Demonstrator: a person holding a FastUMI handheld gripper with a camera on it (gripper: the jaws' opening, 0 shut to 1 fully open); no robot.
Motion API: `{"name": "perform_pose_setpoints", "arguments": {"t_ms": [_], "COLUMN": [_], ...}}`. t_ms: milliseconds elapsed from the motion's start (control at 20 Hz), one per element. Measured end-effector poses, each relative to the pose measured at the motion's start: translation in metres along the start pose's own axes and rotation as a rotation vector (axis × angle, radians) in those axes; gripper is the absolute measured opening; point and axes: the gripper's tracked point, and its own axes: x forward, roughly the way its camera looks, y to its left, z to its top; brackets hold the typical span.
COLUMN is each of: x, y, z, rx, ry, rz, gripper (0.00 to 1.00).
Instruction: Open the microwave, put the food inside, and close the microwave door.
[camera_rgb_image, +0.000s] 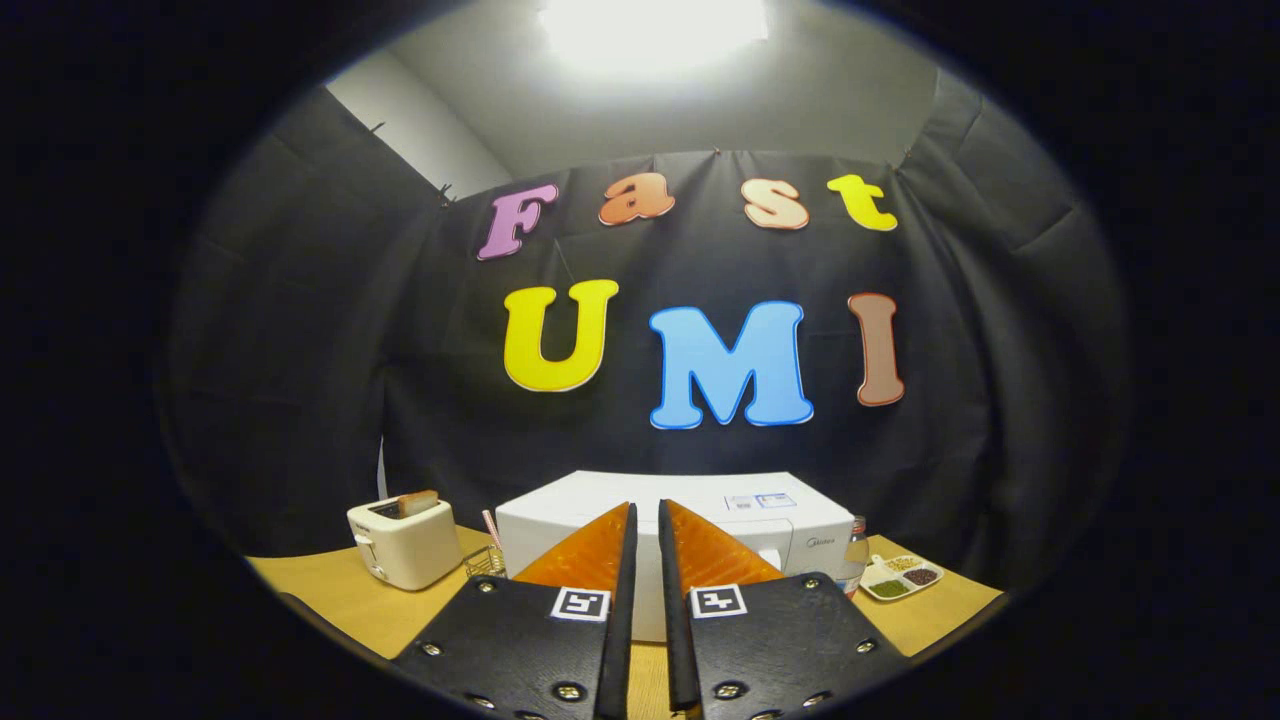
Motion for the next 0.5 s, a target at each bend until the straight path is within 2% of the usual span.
{"name": "perform_pose_setpoints", "arguments": {"t_ms": [200, 400, 450, 500], "x": [-0.016, -0.024, -0.021, -0.017], "y": [0.012, 0.019, 0.022, 0.021], "z": [0.044, 0.07, 0.076, 0.082], "rx": [-0.05, -0.08, -0.068, -0.052], "ry": [-0.023, -0.018, -0.015, -0.002], "rz": [-0.009, -0.025, -0.02, -0.029], "gripper": [0.15, 0.15, 0.23, 0.27]}}
